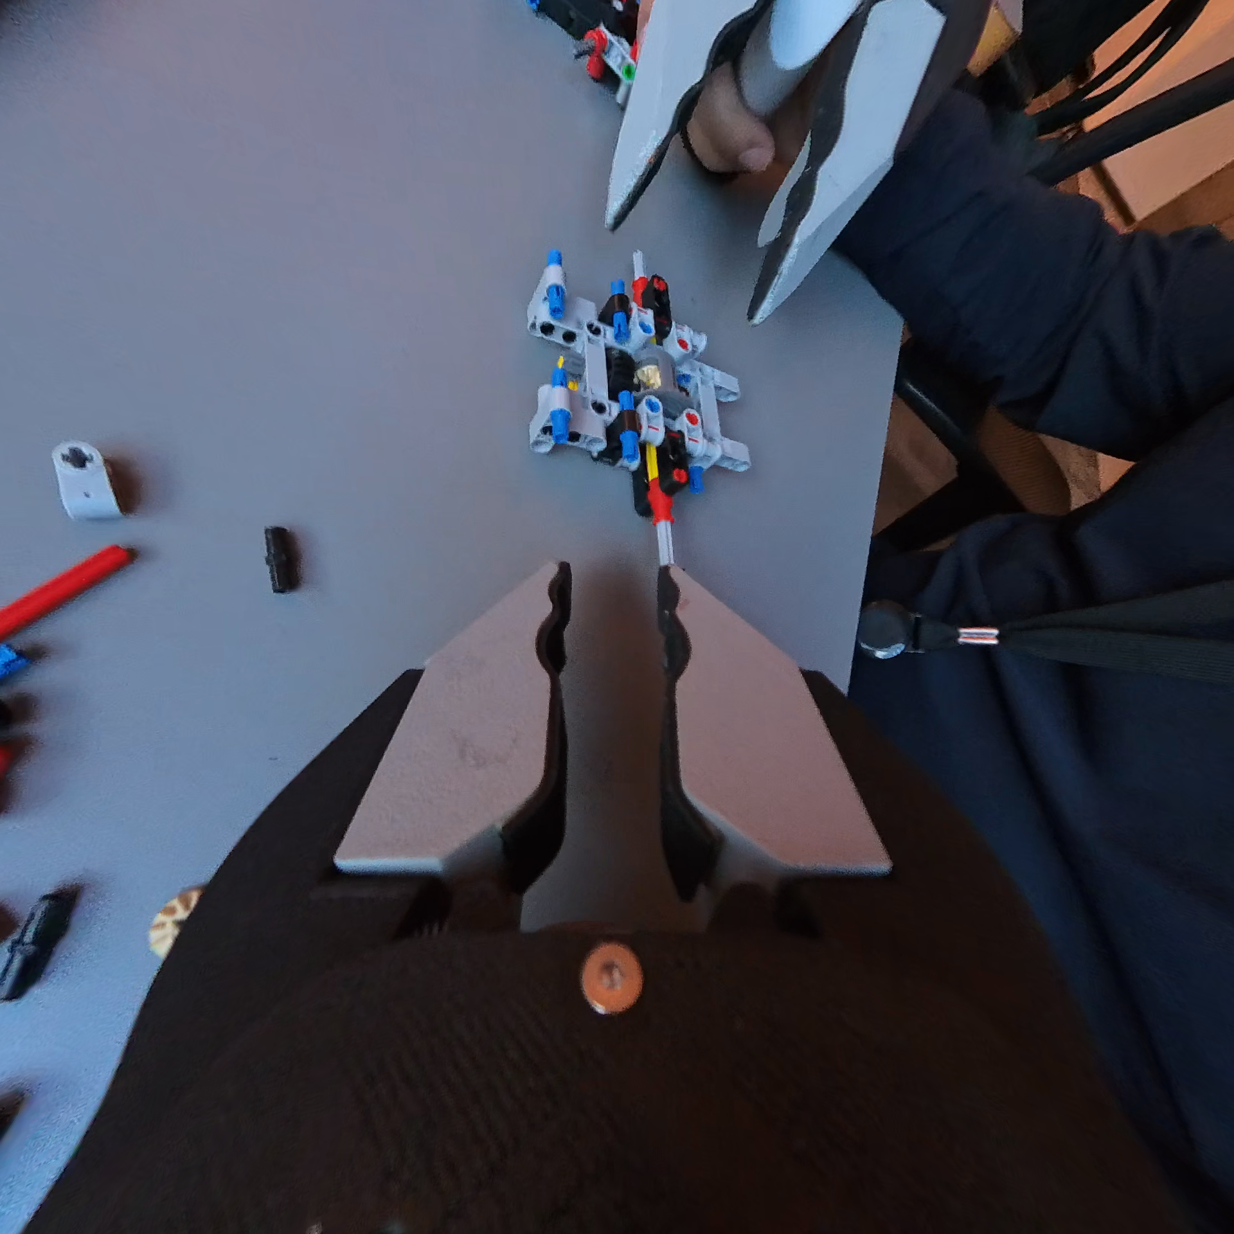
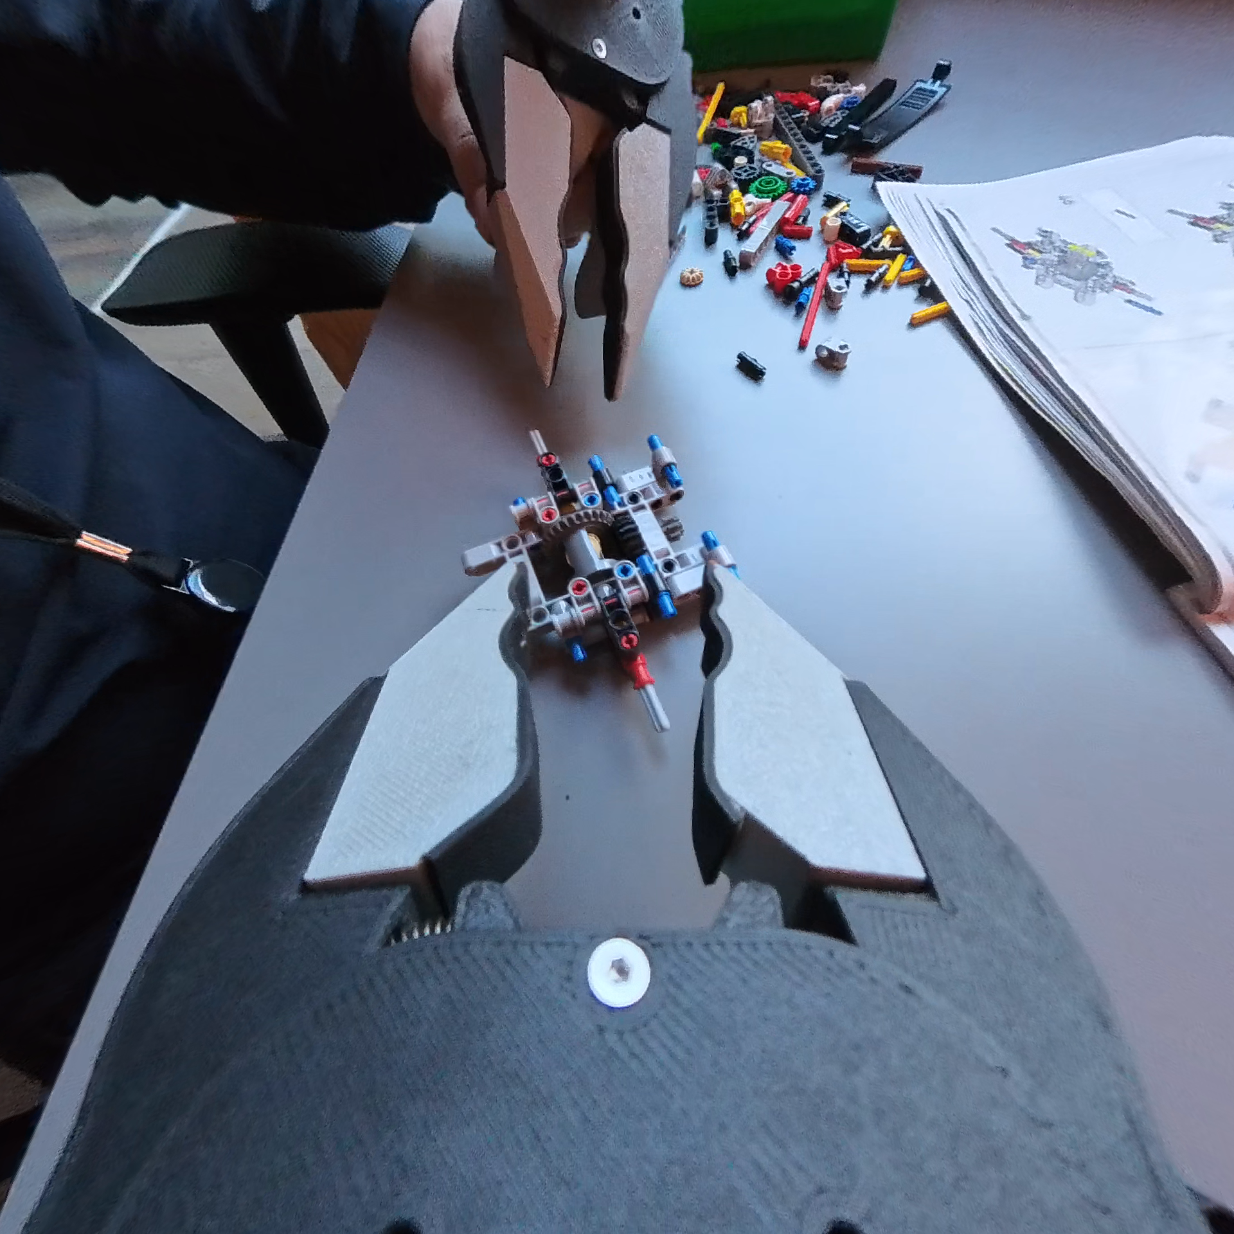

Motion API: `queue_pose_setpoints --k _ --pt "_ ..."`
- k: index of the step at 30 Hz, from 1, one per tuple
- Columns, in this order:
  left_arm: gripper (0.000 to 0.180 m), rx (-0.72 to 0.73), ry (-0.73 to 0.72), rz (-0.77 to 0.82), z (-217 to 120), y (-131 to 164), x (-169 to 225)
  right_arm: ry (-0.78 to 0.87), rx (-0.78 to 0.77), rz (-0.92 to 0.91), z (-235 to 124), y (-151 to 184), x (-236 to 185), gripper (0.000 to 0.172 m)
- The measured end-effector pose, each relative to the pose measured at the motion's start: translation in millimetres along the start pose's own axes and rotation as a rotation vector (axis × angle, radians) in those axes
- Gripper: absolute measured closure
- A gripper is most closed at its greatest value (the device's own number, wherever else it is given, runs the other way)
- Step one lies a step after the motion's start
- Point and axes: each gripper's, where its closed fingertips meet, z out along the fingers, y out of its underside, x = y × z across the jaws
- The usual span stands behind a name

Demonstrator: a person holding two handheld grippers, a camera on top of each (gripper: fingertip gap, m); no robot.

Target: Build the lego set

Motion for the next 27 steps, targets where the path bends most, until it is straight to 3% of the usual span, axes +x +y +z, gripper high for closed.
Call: queue_pose_setpoints --k 6,13,21,27 --pt "0.157 0.015 -0.016 0.055 4 9 -1 0.055 -0.019 -0.013 8 2 4 0.122" --pt "0.158 -0.034 0.021 0.096 14 14 8 0.107 0.021 0.093 -1 3 5 0.117" --pt "0.160 -0.034 0.119 0.098 17 11 21 0.220 0.123 0.130 -22 0 2 0.130" --pt "0.168 0.028 0.194 0.073 37 -1 53 0.278 0.073 0.100 -24 9 3 0.132"
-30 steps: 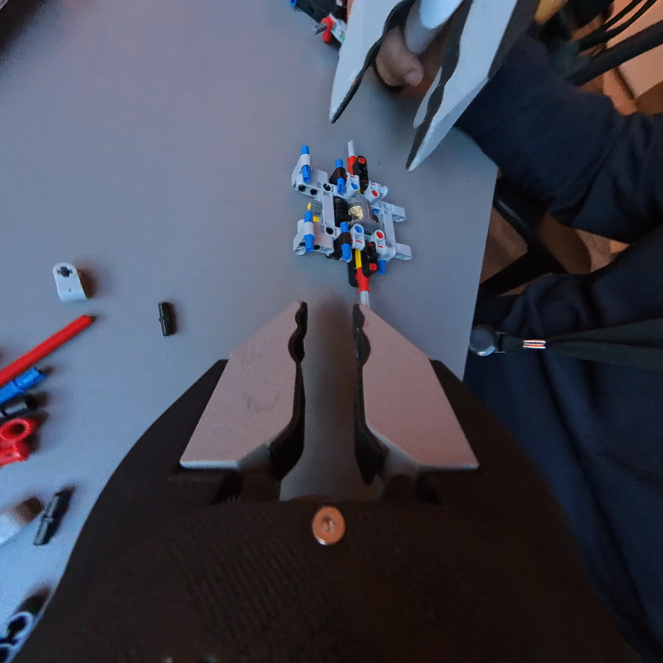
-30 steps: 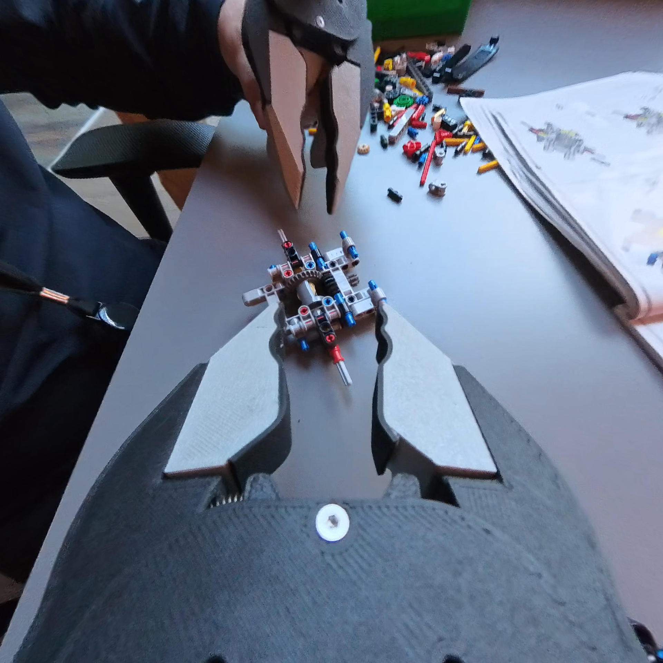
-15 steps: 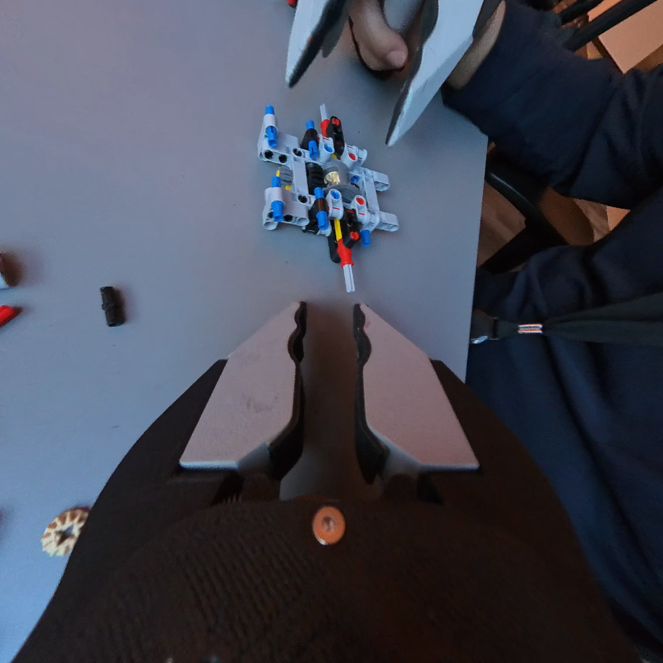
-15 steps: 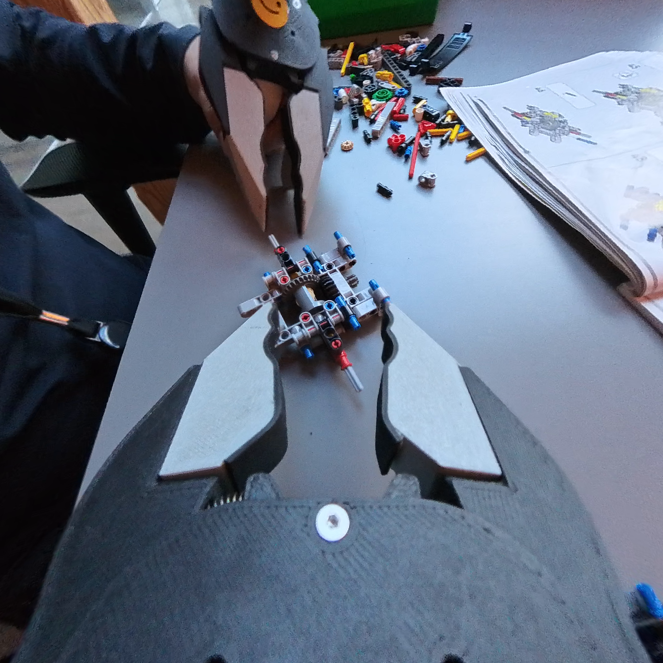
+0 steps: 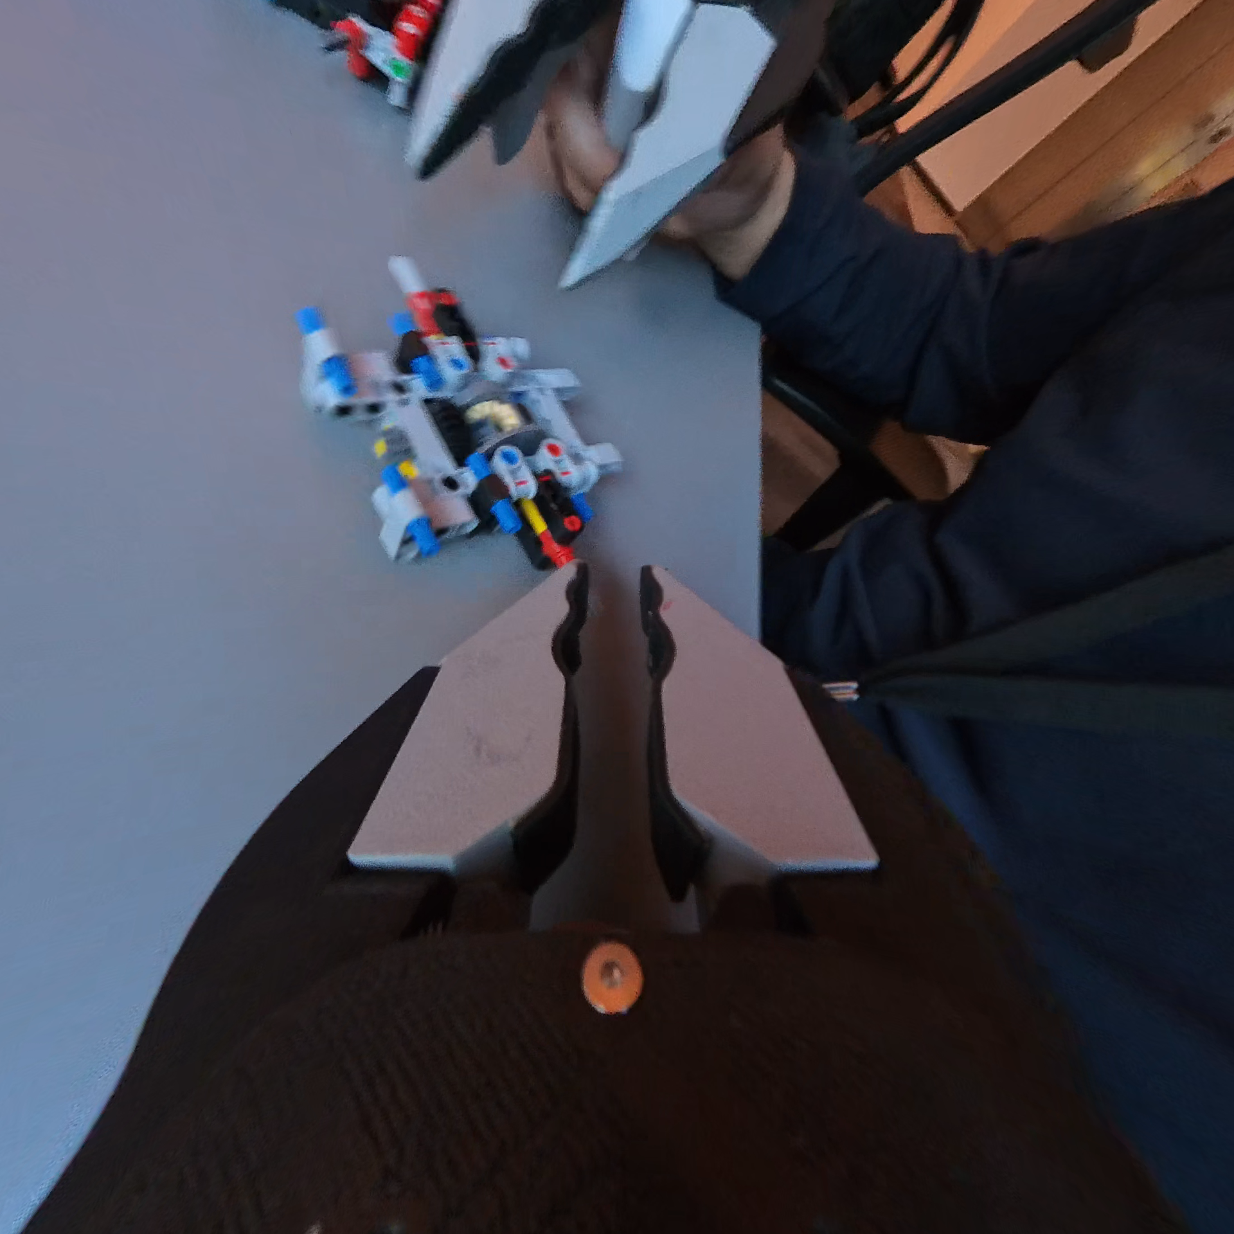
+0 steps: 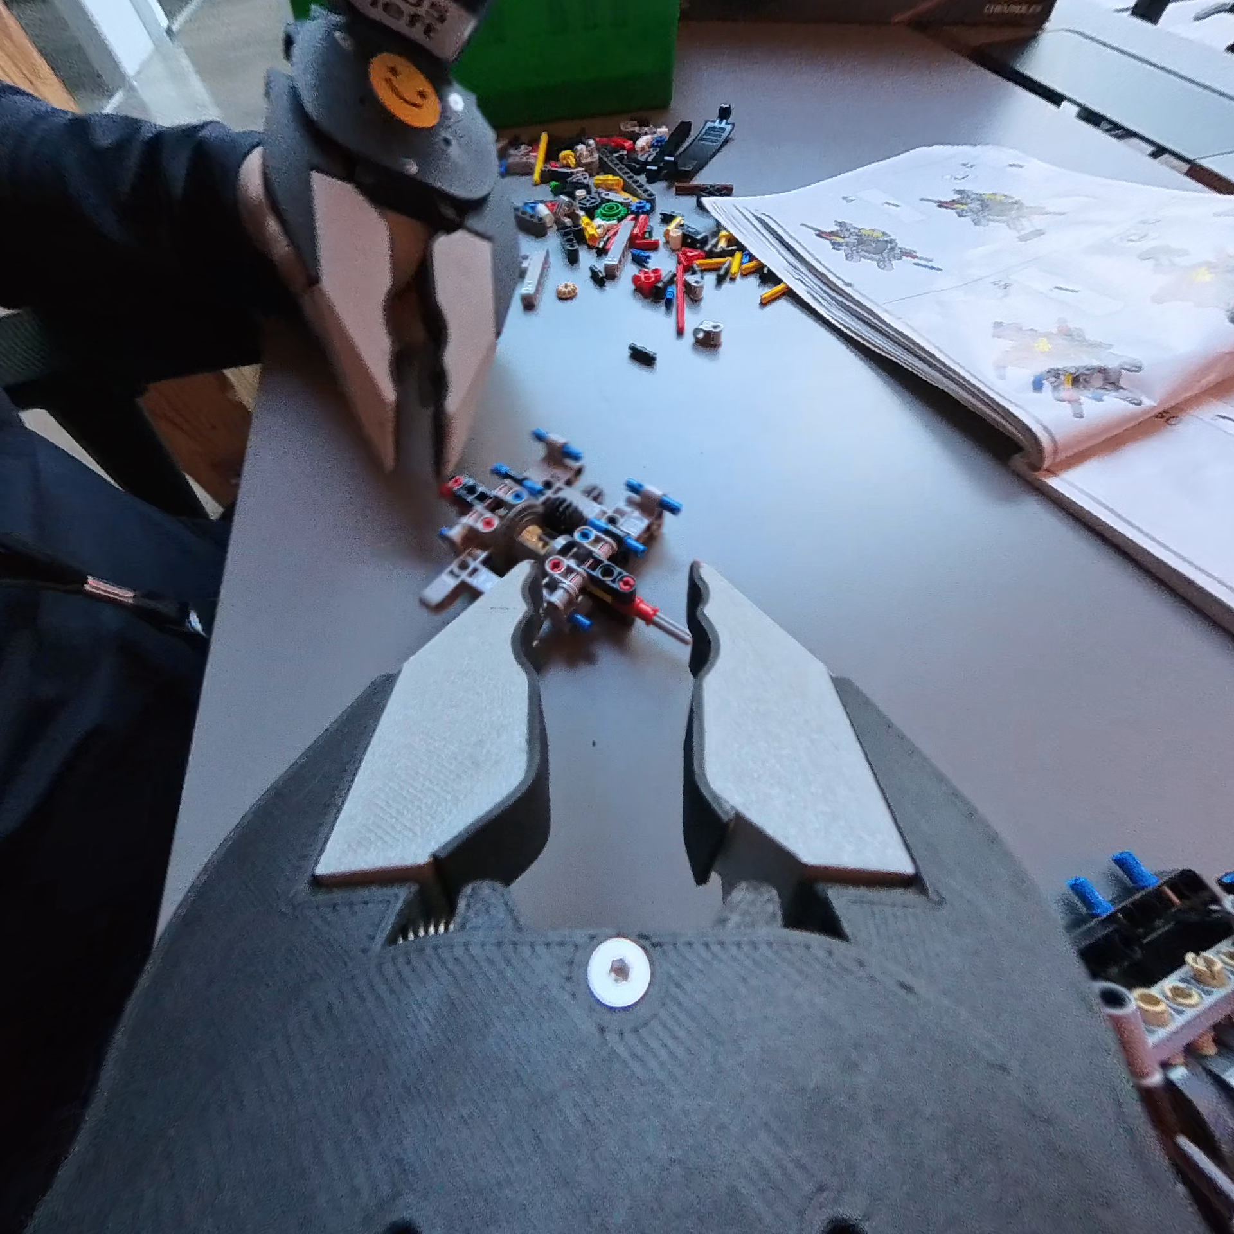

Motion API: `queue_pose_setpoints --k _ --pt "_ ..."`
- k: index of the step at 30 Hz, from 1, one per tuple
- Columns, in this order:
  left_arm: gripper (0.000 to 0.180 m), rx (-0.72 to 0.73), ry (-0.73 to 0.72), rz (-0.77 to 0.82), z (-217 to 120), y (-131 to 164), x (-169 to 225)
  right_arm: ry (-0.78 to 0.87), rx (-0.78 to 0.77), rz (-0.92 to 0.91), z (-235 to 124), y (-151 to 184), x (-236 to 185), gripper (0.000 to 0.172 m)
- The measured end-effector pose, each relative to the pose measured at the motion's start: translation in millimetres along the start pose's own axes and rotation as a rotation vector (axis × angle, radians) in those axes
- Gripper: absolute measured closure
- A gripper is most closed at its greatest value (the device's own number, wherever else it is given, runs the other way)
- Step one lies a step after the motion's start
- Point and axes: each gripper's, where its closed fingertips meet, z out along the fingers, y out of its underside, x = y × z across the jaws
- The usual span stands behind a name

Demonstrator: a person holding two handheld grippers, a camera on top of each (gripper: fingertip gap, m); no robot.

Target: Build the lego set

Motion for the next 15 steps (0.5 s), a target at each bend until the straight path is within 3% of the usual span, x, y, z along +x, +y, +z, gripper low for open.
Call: queue_pose_setpoints --k 3,7,15 --pt "0.165 -0.048 0.015 0.066 15 6 16 0.007 -0.001 0.012 -4 2 1 0.132" --pt "0.165 -0.001 0.052 0.075 2 4 21 -0.035 -0.015 0.055 -11 9 -6 0.135" --pt "0.166 0.081 -0.210 0.011 -34 -15 -30 -0.190 -0.107 0.192 -15 26 -22 0.136"
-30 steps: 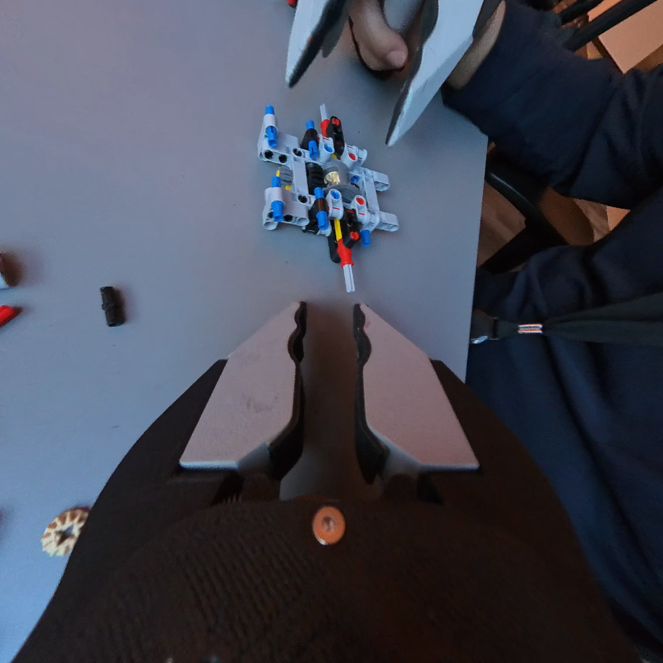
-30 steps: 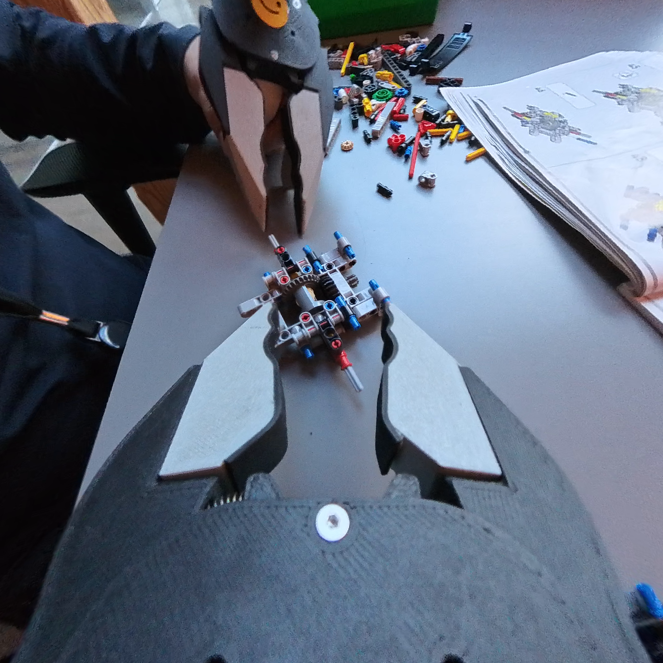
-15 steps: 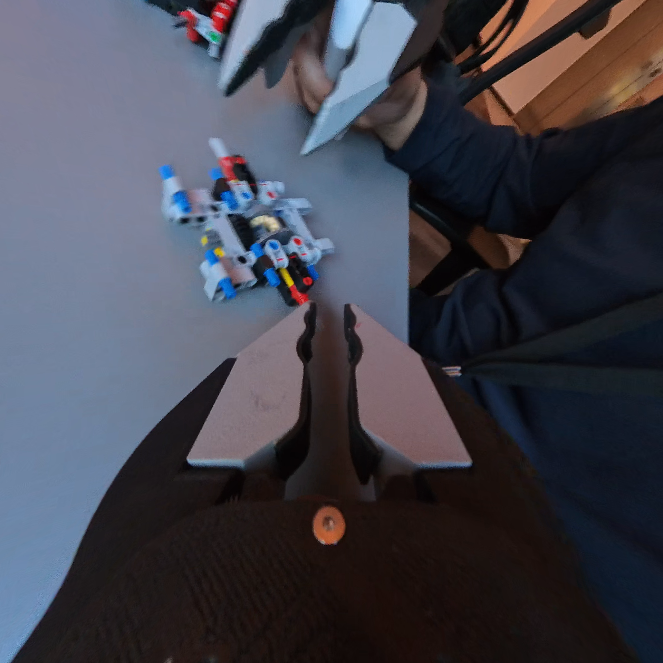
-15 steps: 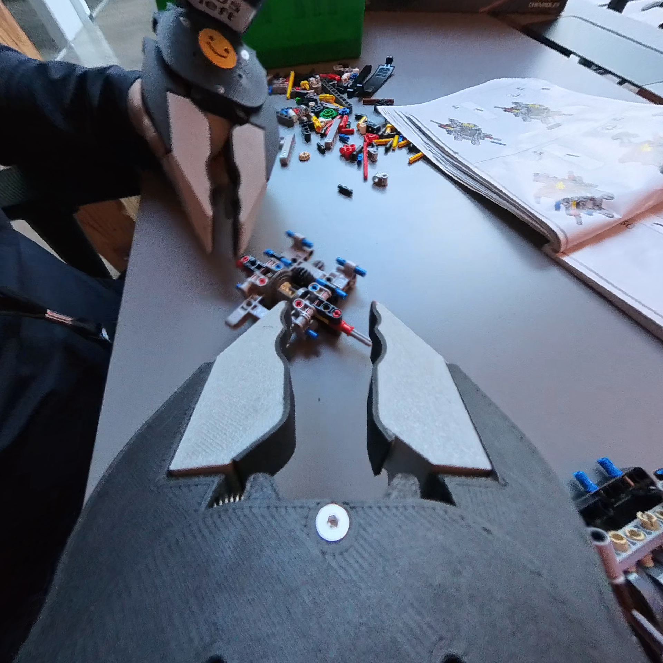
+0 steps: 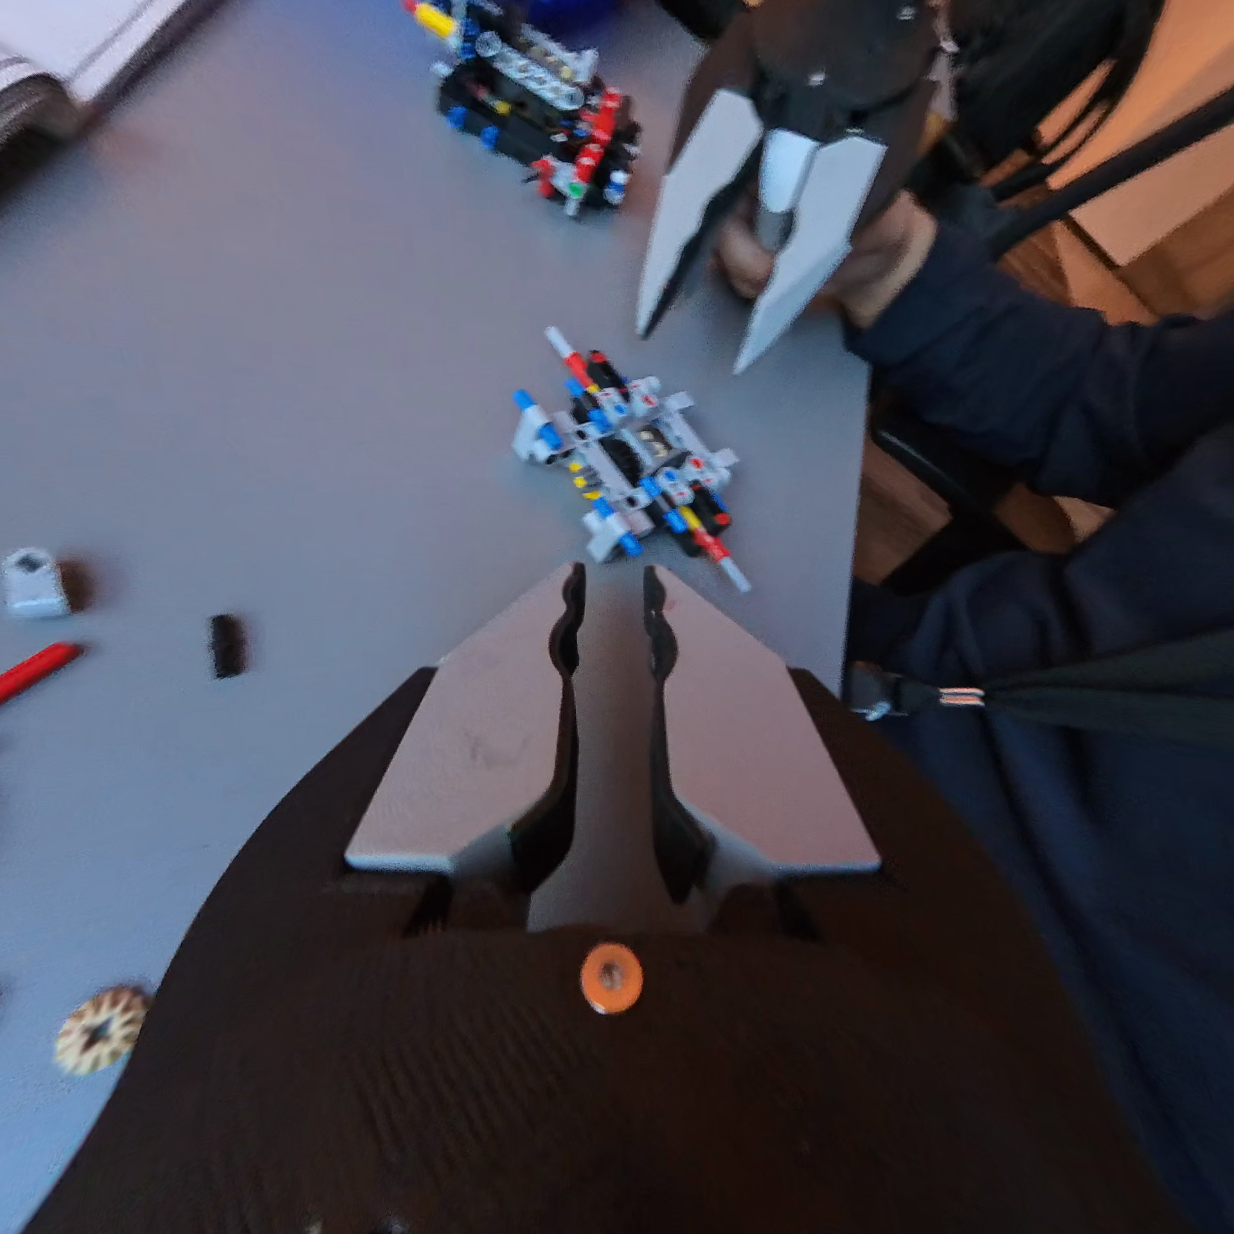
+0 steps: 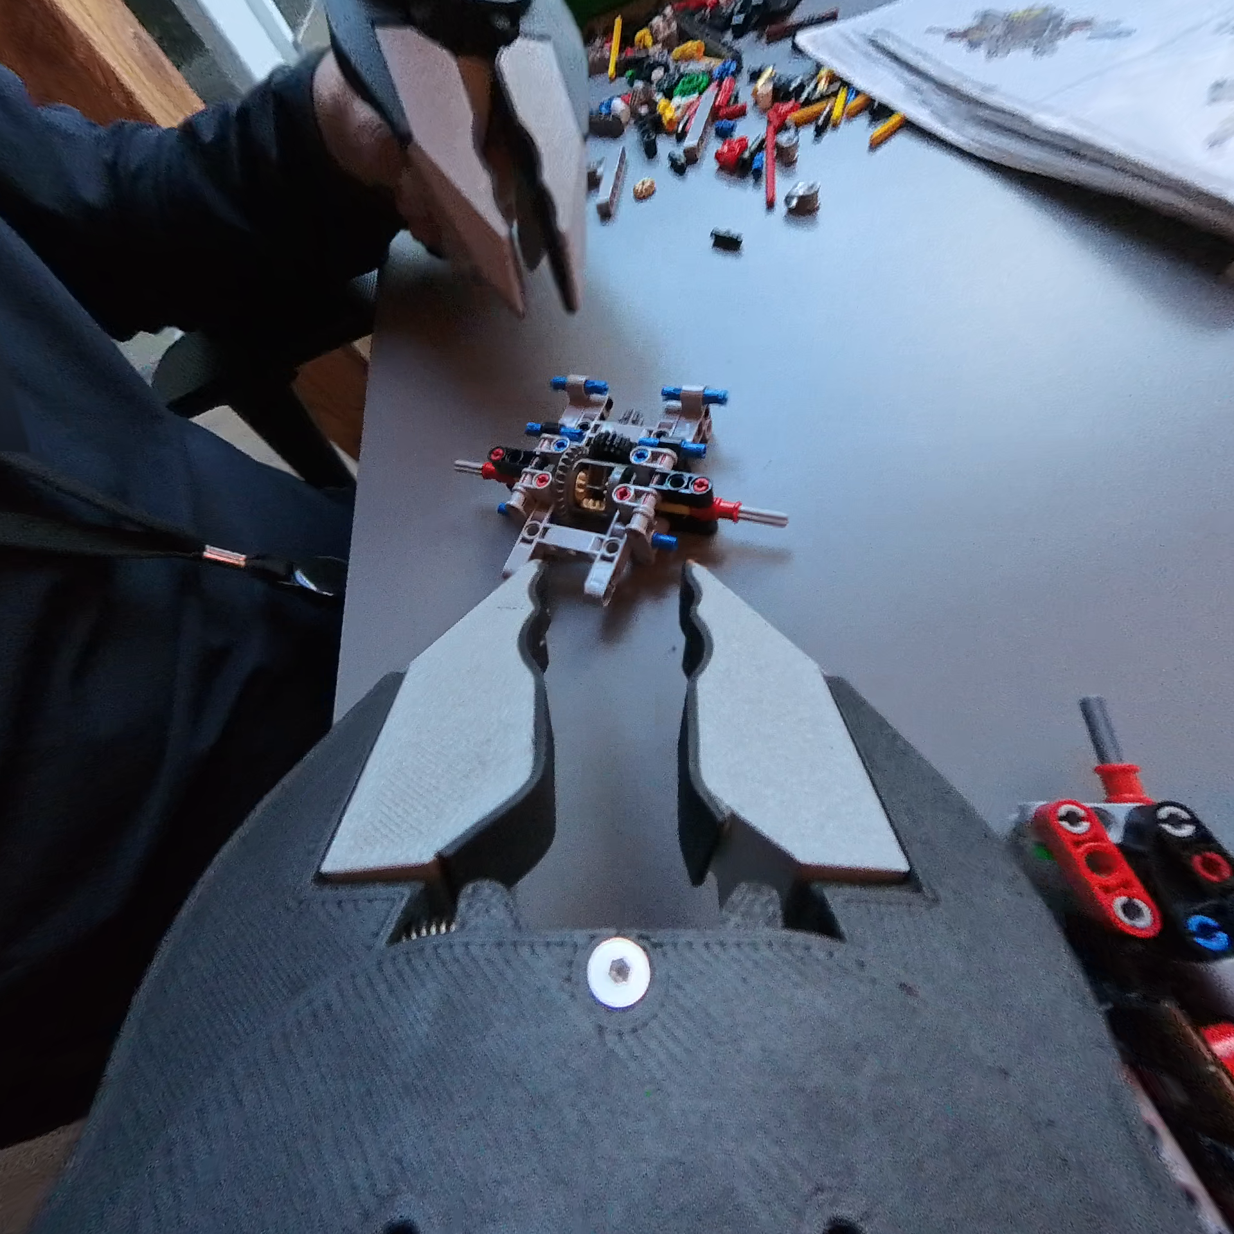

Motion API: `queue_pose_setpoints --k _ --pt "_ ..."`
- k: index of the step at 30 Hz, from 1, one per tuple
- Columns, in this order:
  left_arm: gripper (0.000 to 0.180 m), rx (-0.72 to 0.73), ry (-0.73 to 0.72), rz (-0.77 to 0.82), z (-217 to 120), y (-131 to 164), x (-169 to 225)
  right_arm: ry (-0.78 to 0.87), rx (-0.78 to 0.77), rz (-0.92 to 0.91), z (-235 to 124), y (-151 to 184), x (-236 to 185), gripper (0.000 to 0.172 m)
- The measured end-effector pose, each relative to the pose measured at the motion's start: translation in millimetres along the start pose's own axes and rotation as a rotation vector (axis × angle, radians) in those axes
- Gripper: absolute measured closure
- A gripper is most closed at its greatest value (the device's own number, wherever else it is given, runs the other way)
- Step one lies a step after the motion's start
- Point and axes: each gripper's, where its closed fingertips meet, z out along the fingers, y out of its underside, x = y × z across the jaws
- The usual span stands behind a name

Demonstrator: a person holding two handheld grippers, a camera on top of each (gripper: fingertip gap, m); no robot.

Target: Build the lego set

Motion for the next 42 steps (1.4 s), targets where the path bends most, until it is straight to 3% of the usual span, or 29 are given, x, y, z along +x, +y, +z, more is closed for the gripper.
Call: queue_pose_setpoints --k 6,10,16,22,27,31,35,40,42 --pt "0.163 -0.043 0.011 -0.051 11 3 -3 -0.018 -0.128 0.040 12 17 0 0.132" --pt "0.161 -0.080 0.098 -0.092 21 4 4 -0.045 -0.126 0.118 13 15 3 0.149" --pt "0.169 -0.151 0.149 -0.086 34 12 11 -0.192 -0.131 0.262 22 10 -7 0.157" --pt "0.172 -0.122 0.099 -0.036 30 9 8 -0.169 -0.160 0.208 24 13 -9 0.162" --pt "0.171 -0.063 0.036 0.018 24 -3 4 -0.037 -0.162 0.082 24 5 1 0.163" --pt "0.174 0.049 0.014 0.008 11 -24 -1 0.092 -0.117 -0.105 15 -25 5 0.163" --pt "0.175 0.183 0.008 0.000 -11 -47 -6 0.367 -0.096 -0.424 1 -63 14 0.163" --pt "0.170 0.141 -0.120 0.034 -24 -32 -31 0.884 -0.209 -0.980 -22 -94 32 0.163" --pt "0.168 0.121 -0.147 0.042 -23 -26 -36 1.012 -0.291 -1.172 -21 -92 36 0.163"
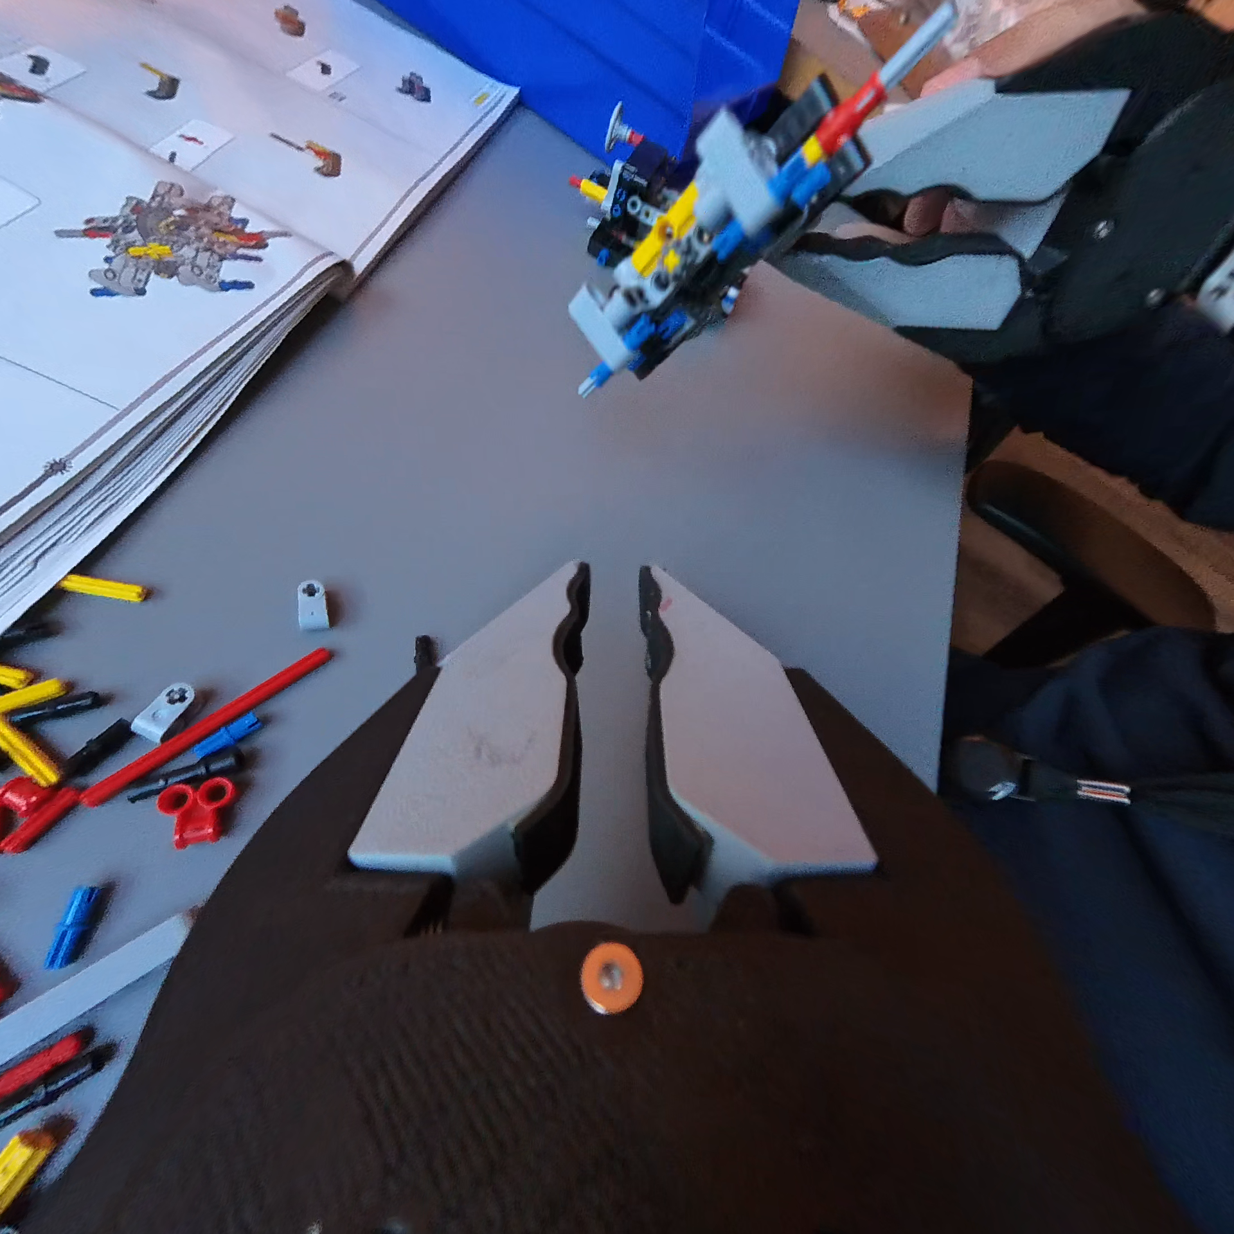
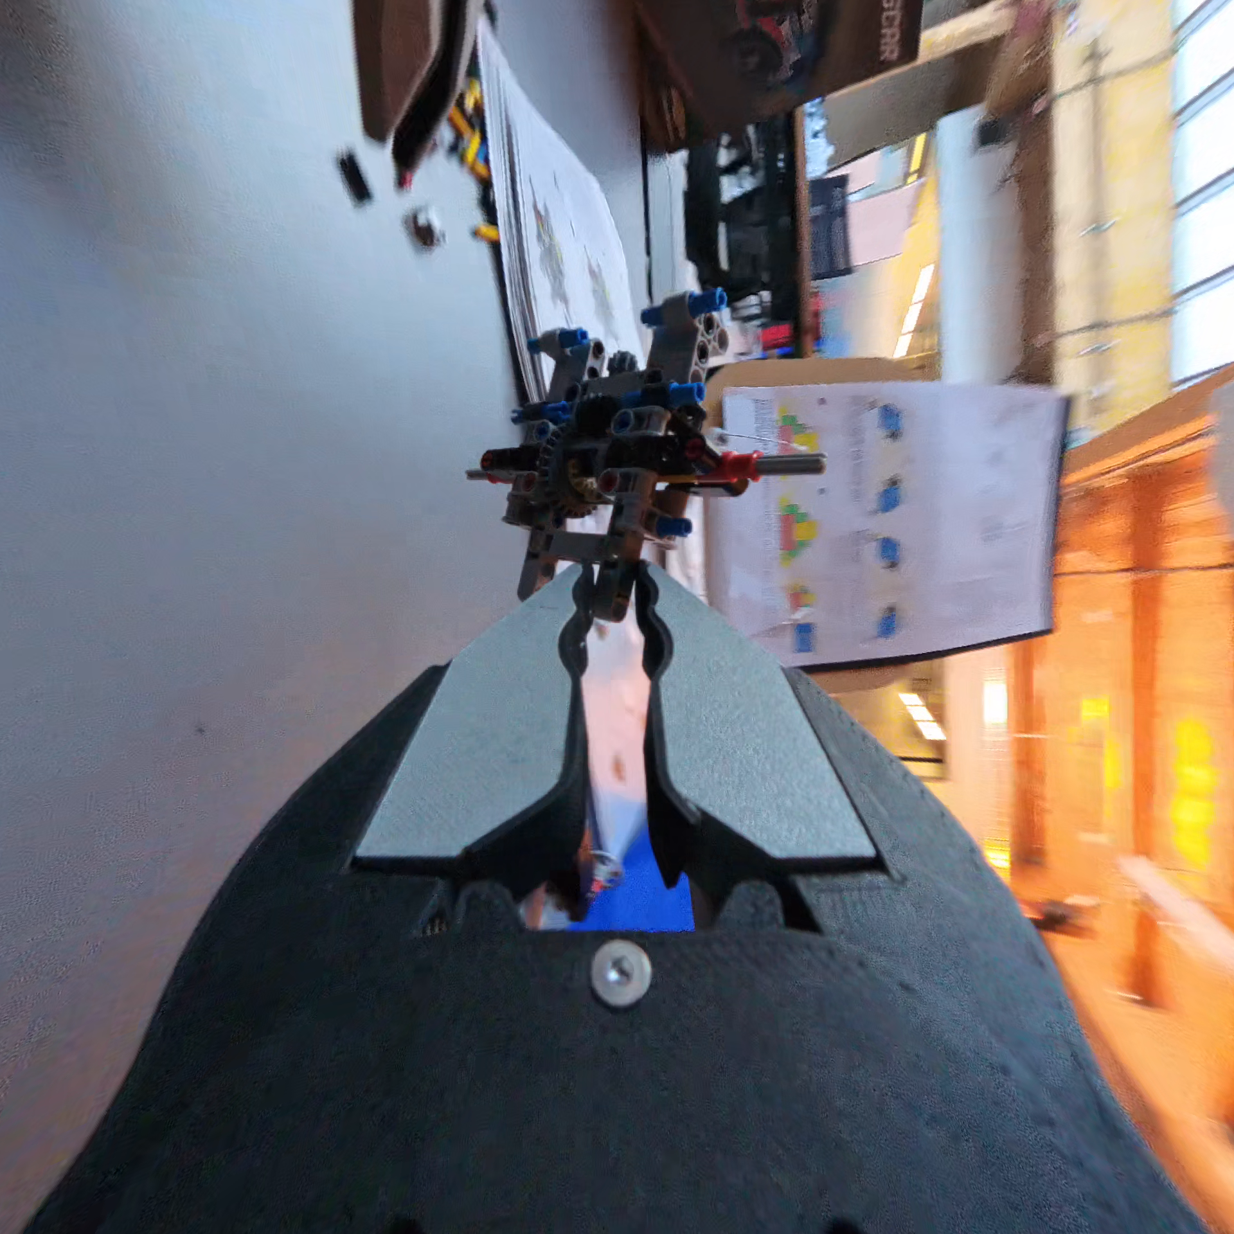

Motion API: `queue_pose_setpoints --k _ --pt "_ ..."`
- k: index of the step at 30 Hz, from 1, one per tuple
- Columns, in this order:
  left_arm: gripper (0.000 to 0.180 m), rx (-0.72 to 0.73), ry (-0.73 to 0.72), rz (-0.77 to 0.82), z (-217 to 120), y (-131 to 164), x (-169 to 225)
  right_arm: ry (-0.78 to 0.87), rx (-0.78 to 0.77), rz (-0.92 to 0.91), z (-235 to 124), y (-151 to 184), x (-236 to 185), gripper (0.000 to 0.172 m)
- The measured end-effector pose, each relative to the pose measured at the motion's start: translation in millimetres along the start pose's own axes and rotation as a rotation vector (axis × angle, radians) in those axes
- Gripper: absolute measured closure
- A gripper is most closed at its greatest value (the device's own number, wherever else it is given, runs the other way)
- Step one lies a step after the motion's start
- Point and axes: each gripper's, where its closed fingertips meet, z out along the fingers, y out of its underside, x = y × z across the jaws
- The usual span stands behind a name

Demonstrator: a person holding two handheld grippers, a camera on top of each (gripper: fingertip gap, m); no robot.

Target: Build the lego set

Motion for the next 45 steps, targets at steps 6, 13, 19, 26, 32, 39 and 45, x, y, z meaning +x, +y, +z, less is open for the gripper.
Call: queue_pose_setpoints --k 6,13,19,26,32,39,45 --pt "0.162 -0.063 -0.022 0.051 13 15 3 0.038 -0.027 -0.308 2 4 -37 0.164" --pt "0.155 -0.175 0.033 0.137 34 33 27 -0.131 -0.026 -0.357 -23 12 -91 0.164" --pt "0.154 -0.226 0.021 0.157 38 42 30 -0.206 -0.083 -0.295 -40 27 -100 0.148" --pt "0.145 -0.247 0.065 0.139 43 47 47 -0.314 -0.120 -0.025 -64 51 -97 0.151" --pt "0.134 -0.241 0.022 0.145 63 43 59 -0.445 -0.106 0.325 -41 46 -107 0.162" --pt "0.138 -0.217 -0.193 0.173 56 35 19 -0.619 0.076 0.428 -59 1 -119 0.149" --pt "0.139 -0.115 -0.158 0.141 31 27 10 -0.564 0.138 0.659 -60 12 -100 0.147"
